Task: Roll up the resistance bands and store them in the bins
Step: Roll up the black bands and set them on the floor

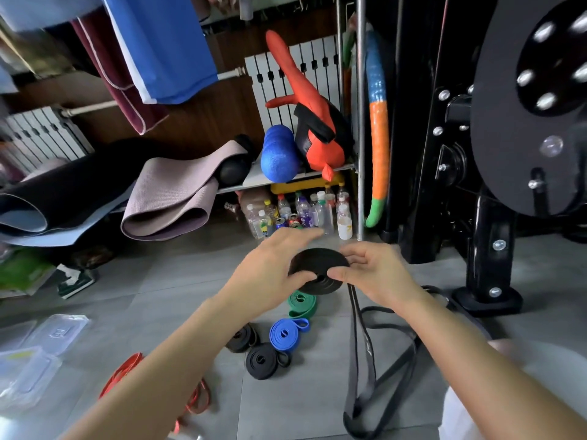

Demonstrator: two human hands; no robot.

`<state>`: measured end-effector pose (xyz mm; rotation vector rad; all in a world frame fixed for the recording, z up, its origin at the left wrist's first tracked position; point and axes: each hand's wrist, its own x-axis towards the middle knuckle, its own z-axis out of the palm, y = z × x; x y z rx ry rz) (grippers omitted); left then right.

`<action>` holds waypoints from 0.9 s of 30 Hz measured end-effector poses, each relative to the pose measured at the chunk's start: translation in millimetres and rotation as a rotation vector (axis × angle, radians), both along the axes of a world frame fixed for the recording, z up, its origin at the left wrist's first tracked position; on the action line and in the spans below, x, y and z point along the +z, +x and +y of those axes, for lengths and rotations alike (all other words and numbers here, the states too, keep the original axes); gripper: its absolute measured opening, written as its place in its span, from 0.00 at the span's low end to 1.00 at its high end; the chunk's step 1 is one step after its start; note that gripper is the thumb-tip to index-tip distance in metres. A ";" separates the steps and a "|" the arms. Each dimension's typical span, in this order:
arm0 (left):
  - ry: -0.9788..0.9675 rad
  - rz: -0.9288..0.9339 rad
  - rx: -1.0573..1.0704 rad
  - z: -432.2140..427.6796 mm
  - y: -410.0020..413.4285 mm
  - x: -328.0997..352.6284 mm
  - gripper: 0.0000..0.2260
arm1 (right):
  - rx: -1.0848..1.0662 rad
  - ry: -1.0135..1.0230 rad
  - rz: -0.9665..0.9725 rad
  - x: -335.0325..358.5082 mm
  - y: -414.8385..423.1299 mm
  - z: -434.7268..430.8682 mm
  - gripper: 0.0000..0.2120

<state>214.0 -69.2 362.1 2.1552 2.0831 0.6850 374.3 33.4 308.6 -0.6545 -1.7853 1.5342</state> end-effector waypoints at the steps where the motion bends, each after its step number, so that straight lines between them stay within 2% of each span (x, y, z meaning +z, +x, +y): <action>1: -0.056 0.068 -0.072 0.2 1.0 2.3 0.27 | -0.001 0.015 -0.013 -1.1 -0.7 -1.5 0.16; 3: -0.112 0.116 -0.141 0.1 4.4 3.5 0.26 | -0.017 0.054 -0.021 -1.3 -0.1 -3.0 0.17; 5: -0.039 0.031 -0.123 -0.3 3.5 2.3 0.24 | -0.040 0.053 -0.007 1.0 2.9 -3.2 0.17; 8: 0.091 -0.183 -0.019 -2.1 0.7 -0.8 0.21 | -0.035 0.020 -0.006 1.2 7.9 -2.0 0.17; 11: 0.167 -0.417 0.095 -4.9 2.8 -5.2 0.25 | -0.027 -0.010 -0.013 0.8 8.9 -2.8 0.16; 17: 0.243 -1.045 0.187 -7.9 22.1 -20.0 0.24 | 0.013 -0.168 0.159 -0.9 7.3 -7.0 0.13; 19: 0.227 -1.098 0.194 -7.3 26.0 -22.9 0.25 | -0.007 -0.181 0.183 -1.3 8.3 -6.6 0.13; 21: 0.157 -1.001 0.160 -6.4 25.6 -23.5 0.24 | -0.014 -0.127 0.146 -1.4 11.0 -4.8 0.13; 22: 0.123 -0.884 0.140 -6.2 23.6 -21.5 0.22 | -0.005 -0.096 0.112 -1.9 11.8 -4.4 0.14; 24: 0.087 -0.492 0.102 -7.9 15.8 -15.1 0.20 | 0.007 -0.054 0.037 -3.9 11.2 -5.0 0.14; 26: 0.038 -0.103 -0.018 -8.5 8.7 -9.1 0.24 | 0.009 -0.039 -0.004 -5.6 9.2 -7.4 0.16; 27: -0.008 0.014 -0.086 -7.9 7.4 -6.5 0.27 | 0.010 -0.034 -0.011 -6.2 8.2 -8.5 0.16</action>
